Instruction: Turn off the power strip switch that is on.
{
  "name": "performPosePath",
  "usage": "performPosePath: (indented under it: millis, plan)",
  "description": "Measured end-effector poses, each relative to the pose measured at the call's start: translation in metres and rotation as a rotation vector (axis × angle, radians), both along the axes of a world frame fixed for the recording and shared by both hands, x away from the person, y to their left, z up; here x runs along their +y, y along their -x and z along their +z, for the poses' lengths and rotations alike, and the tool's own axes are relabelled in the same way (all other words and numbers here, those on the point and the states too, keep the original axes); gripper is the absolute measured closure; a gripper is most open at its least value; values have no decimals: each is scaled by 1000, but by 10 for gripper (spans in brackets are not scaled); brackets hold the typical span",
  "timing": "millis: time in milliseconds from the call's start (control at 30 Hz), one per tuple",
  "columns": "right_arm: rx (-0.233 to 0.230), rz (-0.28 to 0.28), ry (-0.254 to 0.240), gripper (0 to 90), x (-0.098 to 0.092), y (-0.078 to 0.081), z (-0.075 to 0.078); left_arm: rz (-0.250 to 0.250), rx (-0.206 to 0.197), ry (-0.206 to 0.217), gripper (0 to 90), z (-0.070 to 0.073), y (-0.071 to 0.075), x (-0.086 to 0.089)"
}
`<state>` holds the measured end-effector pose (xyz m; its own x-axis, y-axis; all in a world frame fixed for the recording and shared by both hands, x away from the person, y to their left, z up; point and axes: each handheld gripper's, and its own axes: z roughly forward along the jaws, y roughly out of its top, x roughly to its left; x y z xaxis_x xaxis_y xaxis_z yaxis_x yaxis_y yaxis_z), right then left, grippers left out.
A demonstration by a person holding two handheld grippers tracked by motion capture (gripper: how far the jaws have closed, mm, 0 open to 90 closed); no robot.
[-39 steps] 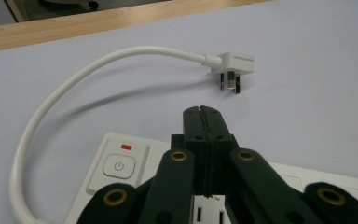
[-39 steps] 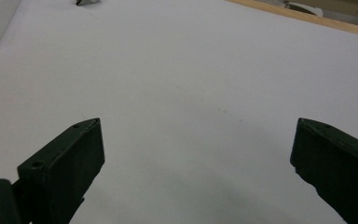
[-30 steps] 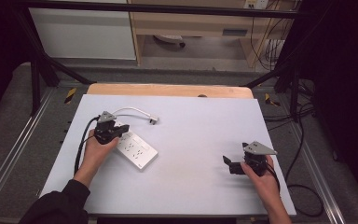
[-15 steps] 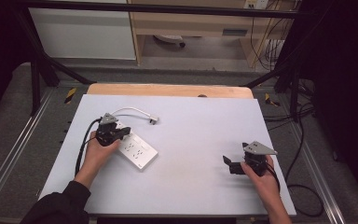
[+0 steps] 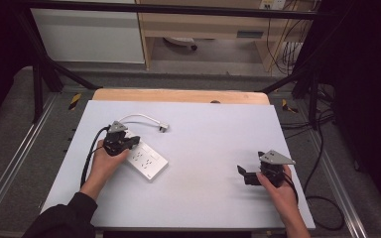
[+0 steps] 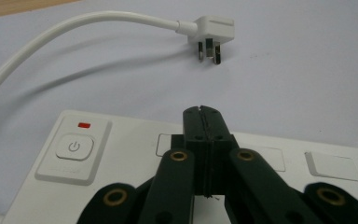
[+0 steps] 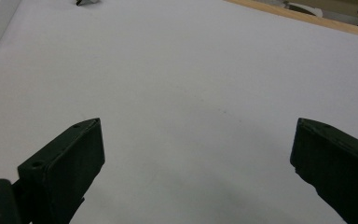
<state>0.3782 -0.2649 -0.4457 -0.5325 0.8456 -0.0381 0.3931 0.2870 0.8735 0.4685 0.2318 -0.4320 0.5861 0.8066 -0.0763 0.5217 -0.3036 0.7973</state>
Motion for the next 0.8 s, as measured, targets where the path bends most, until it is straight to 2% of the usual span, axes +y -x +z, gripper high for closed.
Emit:
performPosePath:
  millis: [800]
  plan:
    - [0, -1, 1, 33, 0, 0, 0, -6, 1, -11, 900, -2, 0, -3]
